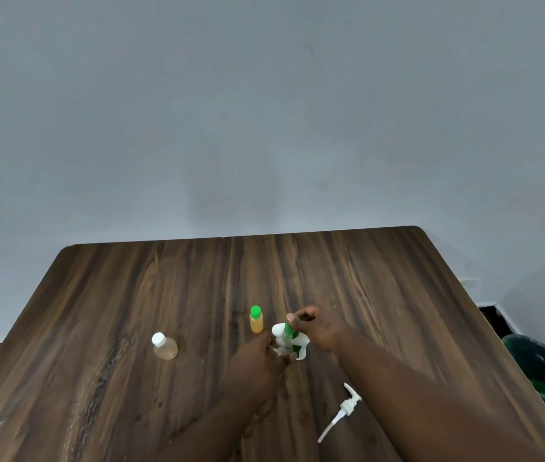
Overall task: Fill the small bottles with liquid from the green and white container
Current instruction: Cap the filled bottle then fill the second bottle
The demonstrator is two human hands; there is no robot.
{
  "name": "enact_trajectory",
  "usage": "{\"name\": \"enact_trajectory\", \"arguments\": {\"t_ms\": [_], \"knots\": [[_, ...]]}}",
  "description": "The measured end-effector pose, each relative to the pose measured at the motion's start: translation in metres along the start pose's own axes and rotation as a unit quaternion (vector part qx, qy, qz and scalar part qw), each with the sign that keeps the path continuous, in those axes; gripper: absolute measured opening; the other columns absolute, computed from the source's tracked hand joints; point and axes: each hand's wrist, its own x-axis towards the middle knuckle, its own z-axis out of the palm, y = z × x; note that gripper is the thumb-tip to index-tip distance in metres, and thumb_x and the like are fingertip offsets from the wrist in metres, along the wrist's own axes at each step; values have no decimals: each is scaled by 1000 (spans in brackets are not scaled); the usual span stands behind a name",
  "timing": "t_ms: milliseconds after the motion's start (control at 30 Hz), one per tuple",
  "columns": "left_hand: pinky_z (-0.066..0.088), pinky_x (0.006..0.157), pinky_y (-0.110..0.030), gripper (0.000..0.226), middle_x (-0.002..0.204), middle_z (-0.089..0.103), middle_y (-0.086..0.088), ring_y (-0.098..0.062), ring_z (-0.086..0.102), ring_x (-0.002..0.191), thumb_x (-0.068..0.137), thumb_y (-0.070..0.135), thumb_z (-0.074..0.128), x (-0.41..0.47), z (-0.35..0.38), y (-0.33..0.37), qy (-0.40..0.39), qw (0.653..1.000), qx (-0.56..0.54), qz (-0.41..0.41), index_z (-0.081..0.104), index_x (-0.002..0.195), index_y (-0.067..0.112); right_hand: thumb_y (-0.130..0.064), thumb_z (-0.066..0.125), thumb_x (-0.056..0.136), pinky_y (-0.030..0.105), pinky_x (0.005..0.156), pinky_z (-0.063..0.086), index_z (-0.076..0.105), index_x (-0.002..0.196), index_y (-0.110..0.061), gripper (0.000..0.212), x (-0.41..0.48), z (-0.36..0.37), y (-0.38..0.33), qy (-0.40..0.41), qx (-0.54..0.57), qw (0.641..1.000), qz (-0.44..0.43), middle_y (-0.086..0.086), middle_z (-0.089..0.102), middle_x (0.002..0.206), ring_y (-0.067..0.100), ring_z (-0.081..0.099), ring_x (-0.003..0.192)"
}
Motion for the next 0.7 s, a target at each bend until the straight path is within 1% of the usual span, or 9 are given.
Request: {"name": "enact_trajectory", "arguments": {"t_ms": [67, 167, 267, 367, 500, 567, 600, 633, 700], "knots": [[52, 75, -26, 20, 91, 71, 22, 2, 65, 84, 89, 58, 61, -1, 2, 0, -3, 1000, -4, -1, 63, 104, 45, -37, 72, 88, 40, 93, 56, 72, 87, -21, 16, 0, 3, 1, 13, -13, 1000, -7, 3, 74, 97, 21, 68, 99], [54, 76, -30, 24, 90, 71, 19, 1, 66, 83, 89, 59, 61, 0, 2, -2, 1, 1000, -3, -17, 65, 104, 40, -44, 72, 86, 41, 93, 56, 74, 90, -19, 25, 3, 4, -3, 8, -33, 999, 9, 3, 74, 99, 21, 67, 98], [49, 69, -24, 18, 86, 70, 22, 3, 65, 80, 87, 58, 64, -1, 0, -1, 7, 1000, -2, -12, 64, 96, 43, -47, 72, 85, 41, 94, 55, 74, 95, -18, 30, 2, -2, -2, -9, -19, 1000, 21, 2, 74, 100, 21, 67, 100], [44, 65, -19, 10, 82, 69, 25, 6, 63, 77, 94, 59, 56, -4, 0, 1, 6, 1000, -3, 1, 60, 92, 51, -37, 73, 86, 43, 92, 56, 74, 90, -15, 23, -1, 2, 3, 15, 6, 1000, -9, 5, 75, 96, 24, 69, 99], [52, 71, -23, 16, 87, 70, 27, 6, 64, 79, 95, 63, 52, -6, 0, 2, 9, 1000, -17, 1, 62, 98, 51, -39, 73, 86, 36, 90, 56, 73, 91, -15, 24, -5, 2, -4, 15, -8, 1000, -11, 4, 74, 98, 20, 68, 97], [48, 69, -16, 4, 86, 68, 33, 9, 63, 80, 95, 58, 57, -7, -3, 4, 7, 1000, -13, 12, 60, 92, 60, -40, 73, 86, 36, 90, 55, 74, 95, -14, 28, -5, 0, -4, 0, -5, 1000, -3, 5, 74, 100, 20, 67, 99], [44, 66, -12, 10, 85, 66, 37, 11, 62, 80, 94, 56, 59, -8, -4, 5, 3, 1000, -6, 18, 57, 88, 65, -38, 73, 86, 37, 91, 56, 73, 94, -14, 26, -5, 0, -2, 2, 0, 1000, -7, 6, 74, 100, 22, 67, 100], [42, 65, -12, 12, 84, 66, 36, 11, 62, 80, 93, 55, 60, -8, -3, 5, 0, 1000, -6, 17, 56, 88, 66, -36, 73, 87, 39, 92, 56, 73, 94, -13, 24, -4, 1, -1, 10, 5, 1000, -15, 8, 74, 100, 24, 68, 100], [46, 68, -20, 6, 85, 69, 27, 4, 64, 81, 92, 57, 59, -7, -1, 2, -1, 1000, -5, 1, 59, 98, 56, -34, 74, 86, 42, 92, 56, 73, 92, -13, 22, -3, 3, 3, 21, 2, 1000, -21, 9, 75, 98, 26, 68, 100]]}}
